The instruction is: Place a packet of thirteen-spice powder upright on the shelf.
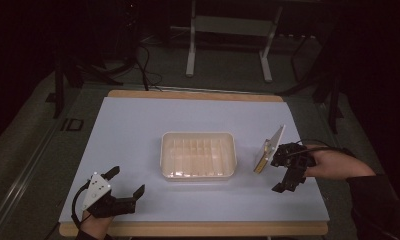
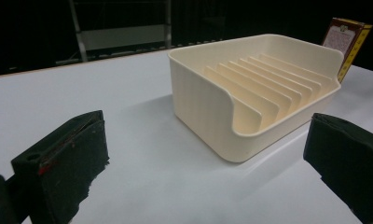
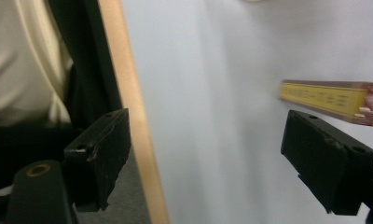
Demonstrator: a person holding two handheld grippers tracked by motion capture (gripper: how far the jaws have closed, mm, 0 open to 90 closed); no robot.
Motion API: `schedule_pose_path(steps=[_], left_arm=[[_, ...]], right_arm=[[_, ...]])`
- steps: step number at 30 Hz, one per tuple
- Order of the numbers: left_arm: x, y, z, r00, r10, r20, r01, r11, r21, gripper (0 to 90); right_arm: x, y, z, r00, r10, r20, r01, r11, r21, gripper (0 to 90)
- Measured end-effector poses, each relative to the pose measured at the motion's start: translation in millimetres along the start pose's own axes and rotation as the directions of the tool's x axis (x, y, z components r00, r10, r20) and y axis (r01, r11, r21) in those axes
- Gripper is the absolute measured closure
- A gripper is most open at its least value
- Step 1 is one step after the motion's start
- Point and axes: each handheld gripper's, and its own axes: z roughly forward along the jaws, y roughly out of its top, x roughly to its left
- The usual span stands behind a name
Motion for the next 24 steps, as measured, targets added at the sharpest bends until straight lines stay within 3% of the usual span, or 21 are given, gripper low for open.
schedule_pose_path(steps=[7,13,24], left_arm=[[0.2,0.0,-0.1,1.0000,-0.004,0.005,0.004,1.0000,0.000,0.0],[0.2,-0.1,0.2,1.0000,-0.003,0.009,0.003,1.0000,0.001,0.0],[0.3,-0.3,0.0,0.9999,-0.001,0.013,0.001,1.0000,0.002,0.0]], right_arm=[[-12.0,1.8,-18.3,0.9990,-0.003,0.045,0.003,1.000,0.004,16.4],[-24.2,3.6,-27.2,0.9963,0.027,0.082,-0.027,1.000,-0.007,16.3],[-49.8,6.0,-21.4,0.9922,0.030,0.121,-0.031,1.000,0.000,18.6]])
